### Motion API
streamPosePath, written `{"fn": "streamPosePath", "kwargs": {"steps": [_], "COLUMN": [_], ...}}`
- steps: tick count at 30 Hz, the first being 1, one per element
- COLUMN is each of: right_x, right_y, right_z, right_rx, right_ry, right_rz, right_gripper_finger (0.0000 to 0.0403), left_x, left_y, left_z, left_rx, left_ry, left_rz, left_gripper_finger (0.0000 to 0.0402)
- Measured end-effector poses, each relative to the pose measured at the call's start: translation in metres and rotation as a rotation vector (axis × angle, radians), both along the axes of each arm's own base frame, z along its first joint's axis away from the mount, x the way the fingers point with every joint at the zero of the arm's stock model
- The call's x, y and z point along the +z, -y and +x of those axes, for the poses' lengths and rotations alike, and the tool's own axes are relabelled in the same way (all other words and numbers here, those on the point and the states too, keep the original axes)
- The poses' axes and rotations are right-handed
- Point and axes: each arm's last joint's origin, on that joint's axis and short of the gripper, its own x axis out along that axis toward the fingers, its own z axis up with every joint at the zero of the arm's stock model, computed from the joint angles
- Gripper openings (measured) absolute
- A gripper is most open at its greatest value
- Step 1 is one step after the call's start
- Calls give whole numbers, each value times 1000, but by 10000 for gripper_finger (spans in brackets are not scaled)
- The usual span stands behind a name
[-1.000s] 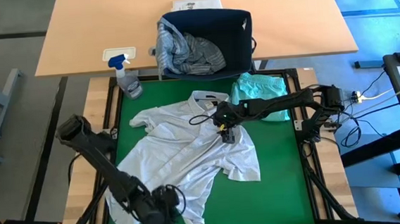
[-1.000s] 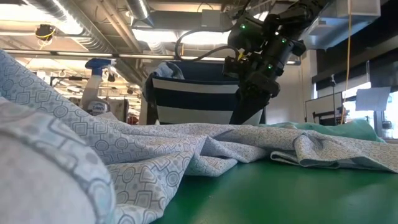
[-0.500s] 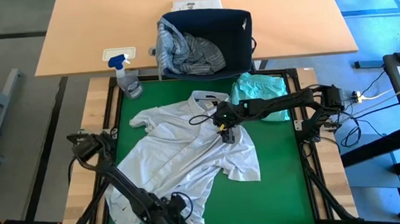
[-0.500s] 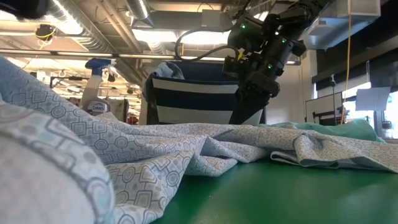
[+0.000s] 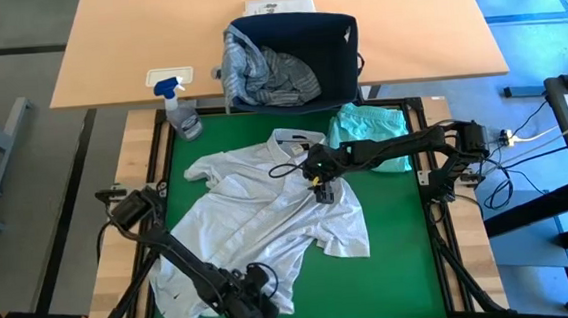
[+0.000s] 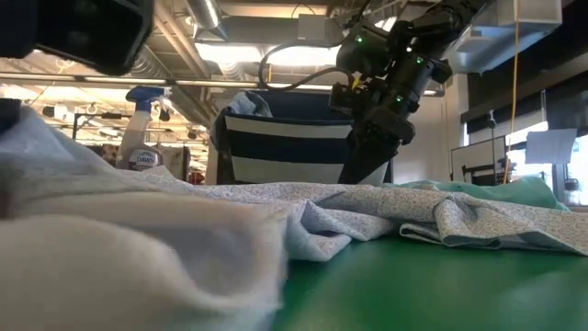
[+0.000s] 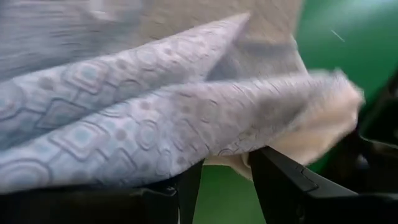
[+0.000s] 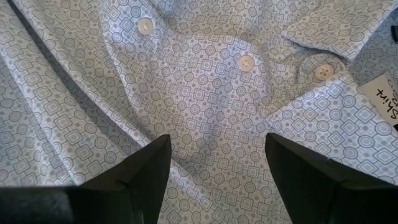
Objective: Fold laundry
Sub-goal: Fold the white polo shirt
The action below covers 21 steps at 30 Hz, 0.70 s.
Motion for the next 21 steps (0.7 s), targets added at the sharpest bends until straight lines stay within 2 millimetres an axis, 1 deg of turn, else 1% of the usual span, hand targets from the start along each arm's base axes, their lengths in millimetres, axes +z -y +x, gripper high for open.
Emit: {"fn": "streamPosePath", "kwargs": {"steps": [2,5,9,12,15,18,21], "right_x": [0,0,-1,-2,-3,-3,-4], "right_y": [0,0,0,2,7,14,19], "right_z": [0,0,-2,-3,-5,-8,-10], "right_rx": [1,5,14,10,-11,-33,-54], "right_ry": [-1,-5,-25,-48,-67,-85,-101], "right_rz": [0,-3,-38,-79,-97,-95,-90], "right_gripper_finger": [262,262,262,262,262,262,262], "left_x": [-3,-3,0,1,2,4,12], "left_y": [3,13,29,42,50,56,63], "left_z": [0,-5,-16,-27,-39,-46,-48], "left_rx": [-79,-208,-351,-374,-348,-334,-365], "left_ry": [-29,-97,-205,-301,-405,-495,-541], "left_rz": [-31,-132,-343,-479,-549,-617,-719], "left_gripper_finger": [126,98,51,24,9,2,4]}}
